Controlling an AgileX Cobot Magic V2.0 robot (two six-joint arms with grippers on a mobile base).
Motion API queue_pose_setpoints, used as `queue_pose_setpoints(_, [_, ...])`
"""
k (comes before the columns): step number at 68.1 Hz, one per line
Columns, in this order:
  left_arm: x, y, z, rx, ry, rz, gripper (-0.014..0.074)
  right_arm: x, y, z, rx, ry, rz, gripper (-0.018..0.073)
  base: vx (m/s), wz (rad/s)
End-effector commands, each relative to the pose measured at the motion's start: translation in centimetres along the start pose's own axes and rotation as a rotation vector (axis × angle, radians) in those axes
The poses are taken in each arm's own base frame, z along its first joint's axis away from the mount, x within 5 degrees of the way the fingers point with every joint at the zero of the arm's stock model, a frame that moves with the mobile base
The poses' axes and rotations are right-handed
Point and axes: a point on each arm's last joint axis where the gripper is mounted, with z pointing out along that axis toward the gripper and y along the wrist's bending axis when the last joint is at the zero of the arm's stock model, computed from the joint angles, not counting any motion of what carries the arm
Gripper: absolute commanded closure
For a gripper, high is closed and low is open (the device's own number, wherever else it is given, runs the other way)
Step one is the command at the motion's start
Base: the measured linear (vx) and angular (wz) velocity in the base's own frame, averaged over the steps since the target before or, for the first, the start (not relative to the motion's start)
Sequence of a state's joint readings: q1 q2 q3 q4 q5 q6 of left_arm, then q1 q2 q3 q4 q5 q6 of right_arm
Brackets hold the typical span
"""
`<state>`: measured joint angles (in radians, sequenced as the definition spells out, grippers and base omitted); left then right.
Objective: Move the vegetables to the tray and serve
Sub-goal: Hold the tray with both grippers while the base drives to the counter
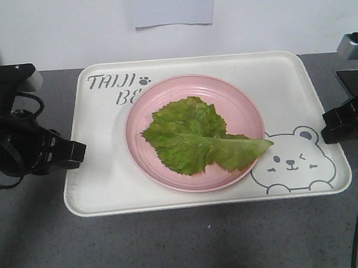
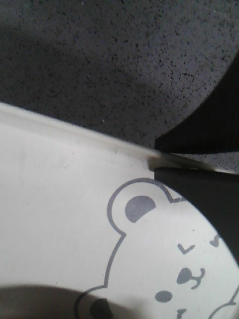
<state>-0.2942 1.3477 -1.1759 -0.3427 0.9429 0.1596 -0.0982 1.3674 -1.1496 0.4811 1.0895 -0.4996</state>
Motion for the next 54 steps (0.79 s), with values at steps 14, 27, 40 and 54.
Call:
queue_pose_setpoints(14, [-1.06,-1.27,-1.8,0.055,-0.121,0.017,0.0603,-0.64,1.44,-1.58,-0.057,-0.081,-0.048,0.0564,0.12,-0.09])
queue_pose_setpoints(27, [-1.06,-1.27,-1.8,0.055,-0.121,0.017,0.0603,-0.64,1.44,-1.58,-0.057,-0.081,-0.048,0.0564,0.1,-0.06])
queue_pose_setpoints(40, [-1.06,-1.27,-1.8,0.055,-0.121,0.017,0.0603,-0.64,1.44,-1.58,-0.057,-0.081,-0.048,0.0564,0.09,-0.03])
queue_pose_setpoints(54, [-1.06,-1.27,-1.8,0.055,-0.121,0.017,0.0603,-0.64,1.44,-1.58,-0.057,-0.081,-0.048,0.0564,0.07,-0.02])
